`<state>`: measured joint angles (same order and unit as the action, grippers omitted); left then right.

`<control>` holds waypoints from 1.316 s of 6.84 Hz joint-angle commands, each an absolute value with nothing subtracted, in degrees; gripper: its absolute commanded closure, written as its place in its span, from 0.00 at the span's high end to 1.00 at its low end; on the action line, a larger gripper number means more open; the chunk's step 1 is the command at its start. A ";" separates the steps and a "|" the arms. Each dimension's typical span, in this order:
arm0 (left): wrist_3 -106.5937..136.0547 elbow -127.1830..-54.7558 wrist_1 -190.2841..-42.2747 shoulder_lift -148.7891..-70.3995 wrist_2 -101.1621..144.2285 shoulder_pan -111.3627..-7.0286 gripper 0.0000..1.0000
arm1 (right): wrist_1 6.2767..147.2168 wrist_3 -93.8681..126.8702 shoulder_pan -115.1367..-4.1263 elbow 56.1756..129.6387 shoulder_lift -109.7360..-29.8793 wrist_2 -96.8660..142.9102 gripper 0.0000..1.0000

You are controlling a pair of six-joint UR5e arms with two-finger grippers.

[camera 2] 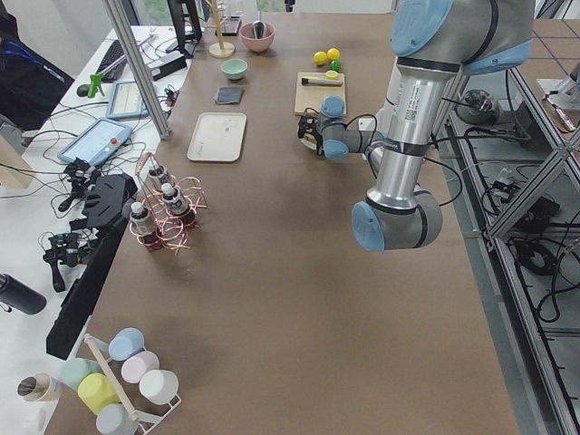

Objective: Make sandwich and place on tray
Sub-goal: 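Lift the plate with the left gripper and carry it onto the rabbit tray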

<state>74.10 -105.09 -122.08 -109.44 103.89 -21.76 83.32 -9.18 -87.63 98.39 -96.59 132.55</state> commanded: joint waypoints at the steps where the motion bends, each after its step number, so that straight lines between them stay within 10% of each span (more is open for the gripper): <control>1: 74.09 -102.85 -121.82 -112.47 110.72 -29.58 0.00 | 83.41 -9.14 -87.63 97.56 -96.59 132.54 1.00; 9: 59.96 -52.98 -120.32 -146.57 127.88 -52.12 0.00 | 83.41 -9.05 -87.63 93.69 -96.85 132.36 1.00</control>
